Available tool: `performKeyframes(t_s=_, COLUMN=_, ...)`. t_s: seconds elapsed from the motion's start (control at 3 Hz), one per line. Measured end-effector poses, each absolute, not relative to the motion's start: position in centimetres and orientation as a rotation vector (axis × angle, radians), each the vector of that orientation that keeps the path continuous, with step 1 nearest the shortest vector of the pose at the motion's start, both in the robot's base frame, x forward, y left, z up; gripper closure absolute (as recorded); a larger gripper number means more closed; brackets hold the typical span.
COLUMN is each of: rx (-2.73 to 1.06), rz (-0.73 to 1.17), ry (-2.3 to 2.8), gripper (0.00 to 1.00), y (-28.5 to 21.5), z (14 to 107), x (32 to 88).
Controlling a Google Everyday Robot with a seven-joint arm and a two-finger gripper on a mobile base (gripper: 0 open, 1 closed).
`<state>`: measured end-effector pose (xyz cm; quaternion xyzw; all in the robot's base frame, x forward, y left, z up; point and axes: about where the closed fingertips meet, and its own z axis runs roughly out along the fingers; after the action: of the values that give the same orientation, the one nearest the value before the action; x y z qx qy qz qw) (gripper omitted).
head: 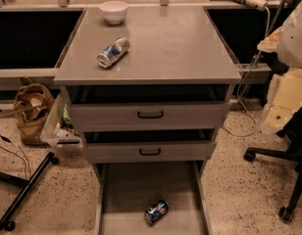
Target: Pick pepsi can from bottom drawer and place on counter
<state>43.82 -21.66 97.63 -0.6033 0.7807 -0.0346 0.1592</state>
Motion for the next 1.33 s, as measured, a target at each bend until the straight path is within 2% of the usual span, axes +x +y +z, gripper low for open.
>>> performKeyframes(t_s=0.33, rx=-1.717, rz=-0.118, ry=2.230, gripper=0.00, y=-21.4, z=96.8, x=43.8)
performKeyframes(t_s=0.67, rx=-1.724, rz=-0.121, ry=2.240, gripper=0.00, y=-20.0, z=92.1, x=44.3)
performKeyframes(t_s=1.33, rx=-1.741, rz=0.152, ry=2.295, gripper=0.00, y=-13.6, z=73.2, x=44.0)
